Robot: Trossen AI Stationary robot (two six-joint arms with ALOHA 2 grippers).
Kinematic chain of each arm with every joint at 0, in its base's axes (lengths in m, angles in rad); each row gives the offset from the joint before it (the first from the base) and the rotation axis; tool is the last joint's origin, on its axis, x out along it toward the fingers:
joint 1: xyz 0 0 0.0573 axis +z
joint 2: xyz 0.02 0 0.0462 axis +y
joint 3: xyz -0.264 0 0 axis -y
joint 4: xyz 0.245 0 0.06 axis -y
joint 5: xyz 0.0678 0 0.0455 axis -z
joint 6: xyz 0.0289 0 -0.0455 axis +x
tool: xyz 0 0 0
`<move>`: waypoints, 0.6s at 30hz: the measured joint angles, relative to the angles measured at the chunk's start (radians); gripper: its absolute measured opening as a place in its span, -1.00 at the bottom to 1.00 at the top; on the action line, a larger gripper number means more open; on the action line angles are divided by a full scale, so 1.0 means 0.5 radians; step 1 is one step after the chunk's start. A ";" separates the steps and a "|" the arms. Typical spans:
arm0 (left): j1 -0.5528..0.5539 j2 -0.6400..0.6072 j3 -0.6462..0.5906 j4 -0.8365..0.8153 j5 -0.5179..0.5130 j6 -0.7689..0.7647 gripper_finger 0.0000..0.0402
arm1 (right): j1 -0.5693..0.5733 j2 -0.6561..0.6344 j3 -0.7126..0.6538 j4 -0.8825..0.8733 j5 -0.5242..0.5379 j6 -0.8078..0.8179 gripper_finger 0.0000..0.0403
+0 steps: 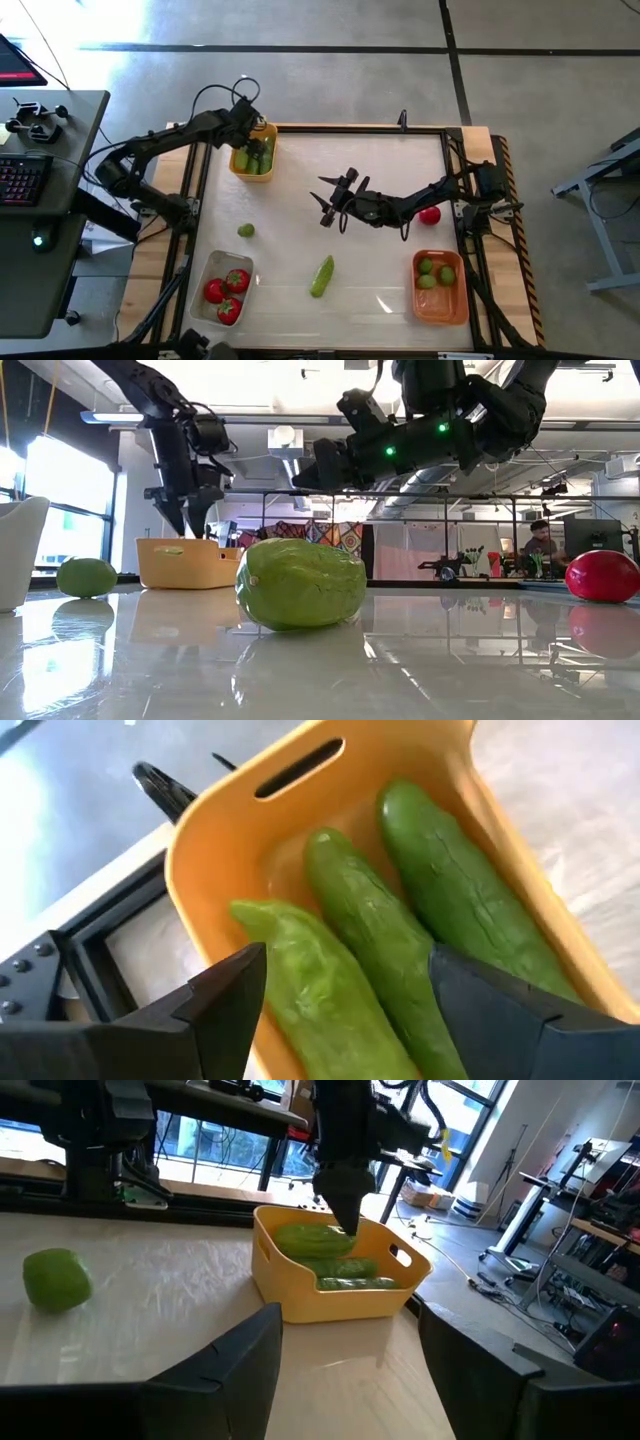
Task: Sort produce into baskets
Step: Put the green cucumber into the yellow bin
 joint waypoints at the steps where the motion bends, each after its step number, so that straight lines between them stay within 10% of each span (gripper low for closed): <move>1: -0.010 -0.018 0.000 0.000 -0.004 0.000 0.32 | 0.000 0.000 0.000 -0.004 0.000 -0.006 0.12; 18: -0.075 -0.065 -0.215 0.170 0.093 -0.042 -0.23 | 0.000 0.000 0.000 -0.063 0.001 -0.020 -0.32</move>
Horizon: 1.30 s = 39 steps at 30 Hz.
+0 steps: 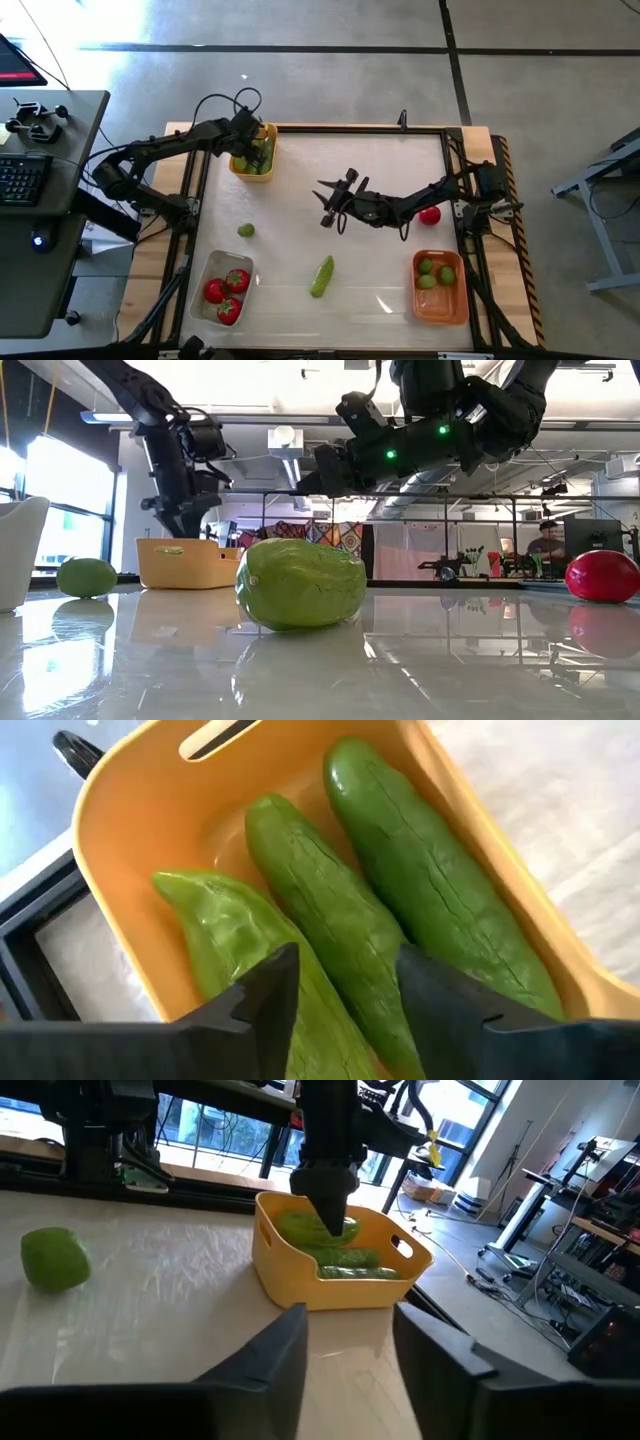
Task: Sort produce into baskets
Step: Put the green cucumber into the yellow bin, then put the green lime into the orange bin
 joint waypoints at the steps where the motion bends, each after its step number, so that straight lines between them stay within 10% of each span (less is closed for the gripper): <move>1: 0.000 0.000 -0.008 0.008 0.000 0.004 -0.28 | 0.000 0.000 0.000 0.000 0.000 0.000 -0.38; 11: 0.014 0.000 -0.161 0.211 0.001 0.006 -0.56 | 0.000 0.000 0.000 -0.025 0.000 -0.029 -0.84; 22: -0.141 -0.264 -0.161 0.284 0.164 0.130 -0.61 | 0.000 0.000 0.000 -0.023 0.067 -0.068 -0.89; 39: -1.290 -0.780 -0.159 0.062 0.931 -0.138 -0.61 | -0.052 0.000 0.000 -0.013 -0.018 -0.127 -0.89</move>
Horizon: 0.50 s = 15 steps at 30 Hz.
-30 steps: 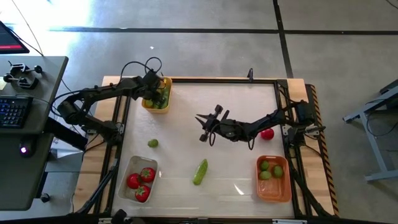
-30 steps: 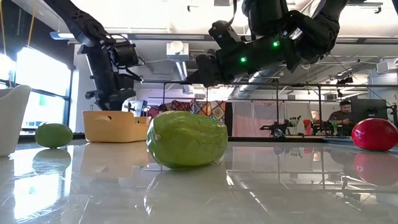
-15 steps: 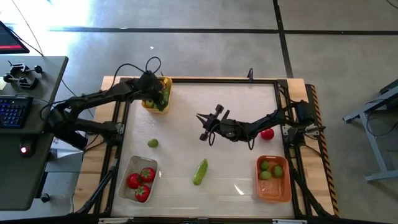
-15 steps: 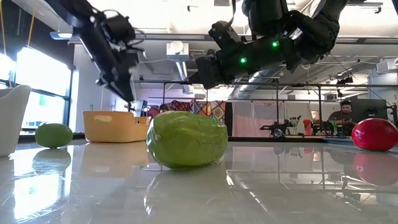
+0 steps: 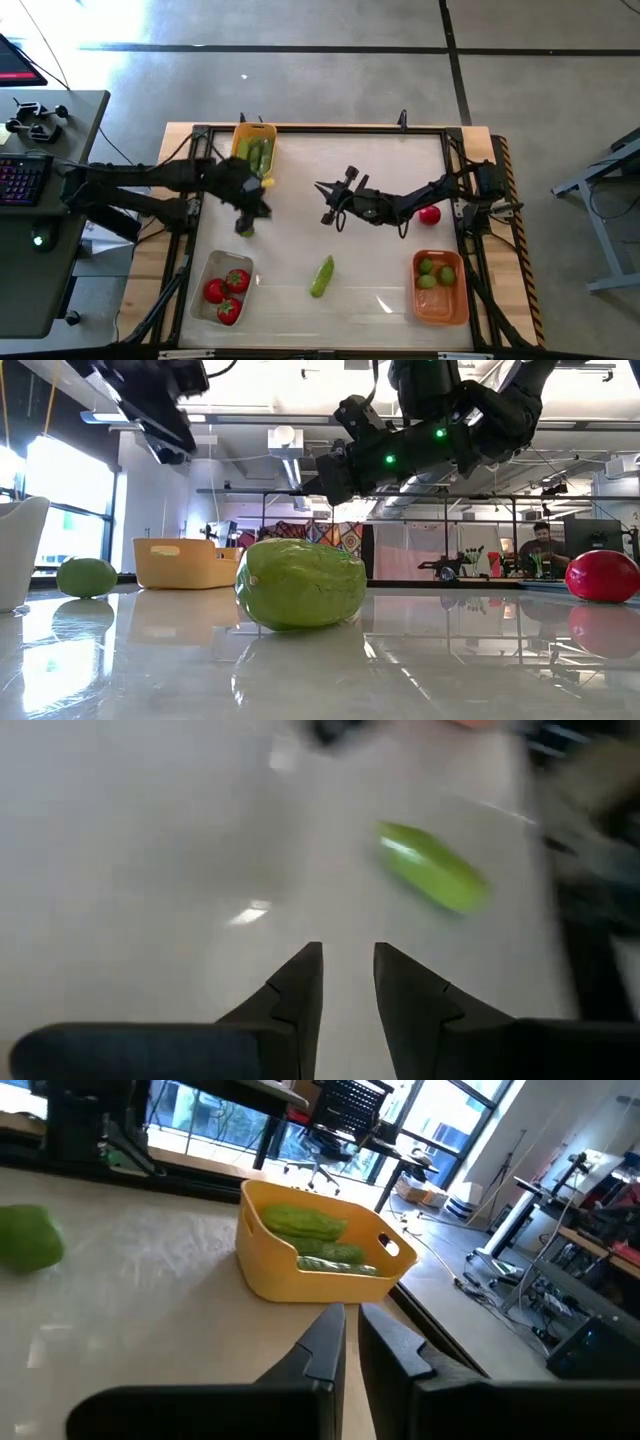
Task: Sort produce into baskets
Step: Put the green lime into the orange bin
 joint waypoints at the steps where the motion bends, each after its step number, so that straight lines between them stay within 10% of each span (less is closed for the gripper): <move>1: -0.060 0.003 0.000 -0.003 0.075 -0.001 -0.61 | 0.004 0.000 0.000 -0.004 0.003 -0.029 -0.89; 15: -0.631 0.281 0.001 -0.774 -0.563 -0.193 -0.37 | 0.177 0.000 0.000 -0.191 0.284 -0.042 -0.89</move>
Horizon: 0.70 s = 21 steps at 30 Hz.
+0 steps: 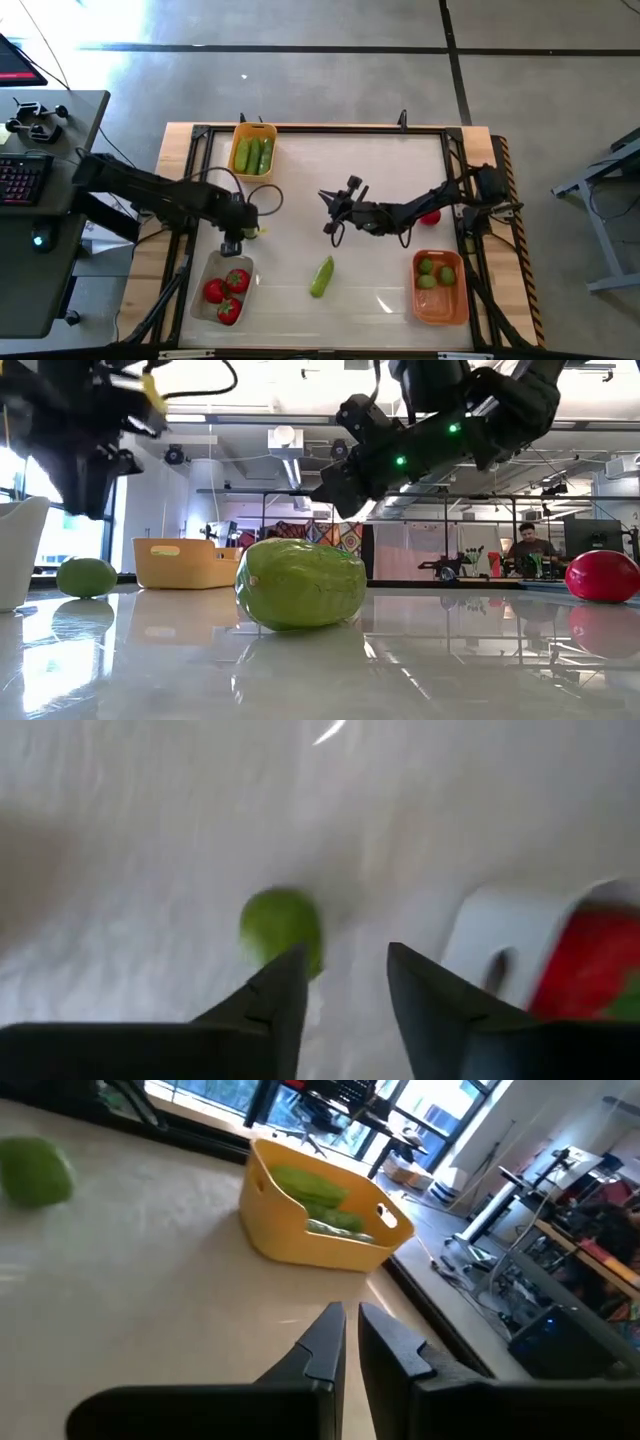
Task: Sort produce into baskets
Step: Put the green lime into the orange bin
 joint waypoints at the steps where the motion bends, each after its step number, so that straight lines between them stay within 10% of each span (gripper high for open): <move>1: -0.012 0.033 0.000 -0.032 -0.031 -0.002 -0.32 | 0.020 0.000 0.000 0.000 0.008 0.009 -0.89; 13: 0.041 0.353 0.000 -0.072 -0.225 -0.067 0.25 | 0.247 0.000 0.000 -0.013 0.071 0.219 -0.89; 21: 0.096 0.376 -0.024 -0.002 -0.222 -0.052 0.29 | 0.393 0.000 0.000 -0.014 0.271 0.230 -0.89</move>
